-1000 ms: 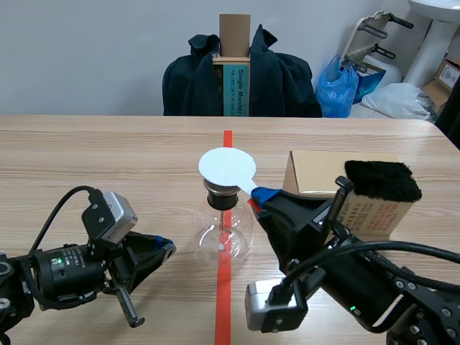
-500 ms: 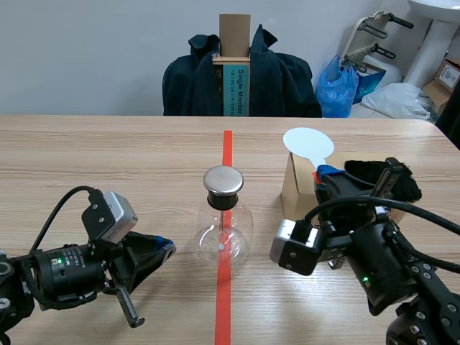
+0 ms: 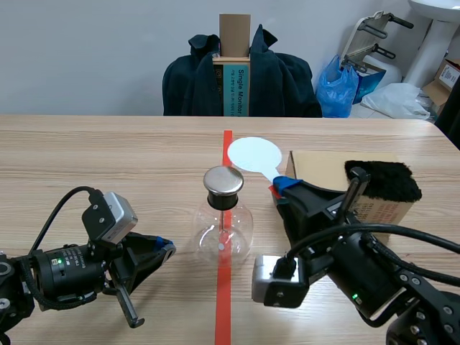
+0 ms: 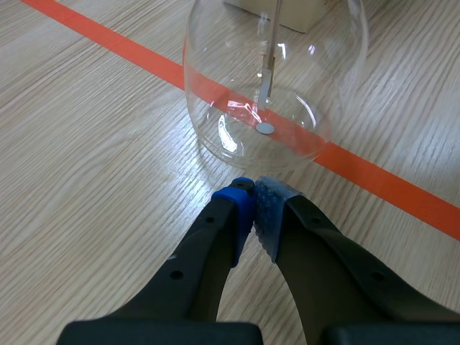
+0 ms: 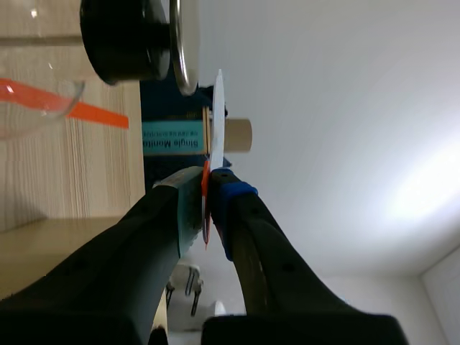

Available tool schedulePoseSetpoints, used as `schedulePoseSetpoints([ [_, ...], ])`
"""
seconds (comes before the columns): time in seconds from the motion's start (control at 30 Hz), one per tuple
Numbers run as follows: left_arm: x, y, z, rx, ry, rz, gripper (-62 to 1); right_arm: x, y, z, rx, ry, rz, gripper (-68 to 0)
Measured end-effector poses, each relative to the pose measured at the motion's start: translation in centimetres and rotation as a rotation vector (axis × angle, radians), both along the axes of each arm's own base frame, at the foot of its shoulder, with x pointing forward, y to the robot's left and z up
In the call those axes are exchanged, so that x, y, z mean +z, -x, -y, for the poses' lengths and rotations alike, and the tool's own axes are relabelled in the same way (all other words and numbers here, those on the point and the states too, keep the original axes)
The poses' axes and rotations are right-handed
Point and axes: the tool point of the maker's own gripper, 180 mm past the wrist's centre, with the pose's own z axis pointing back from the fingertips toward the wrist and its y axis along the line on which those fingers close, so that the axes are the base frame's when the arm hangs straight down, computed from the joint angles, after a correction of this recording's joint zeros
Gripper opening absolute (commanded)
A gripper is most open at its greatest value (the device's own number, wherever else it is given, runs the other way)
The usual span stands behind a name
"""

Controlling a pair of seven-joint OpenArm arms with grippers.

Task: Do the electroscope experiment.

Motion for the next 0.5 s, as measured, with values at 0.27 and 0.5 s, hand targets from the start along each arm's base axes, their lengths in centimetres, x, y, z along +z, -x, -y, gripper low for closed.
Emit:
schedulePoseSetpoints([
  [0.27, 0.0, 0.0, 0.0, 0.000, 0.000, 0.000, -58.1, 0.1, 1.1, -1.3, 0.095, 0.001, 0.004, -66.7],
  [0.5, 0.0, 0.0, 0.0, 0.000, -0.002, -0.002, -58.1, 0.1, 1.7, -1.9, 0.144, 0.002, 0.006, -66.7],
])
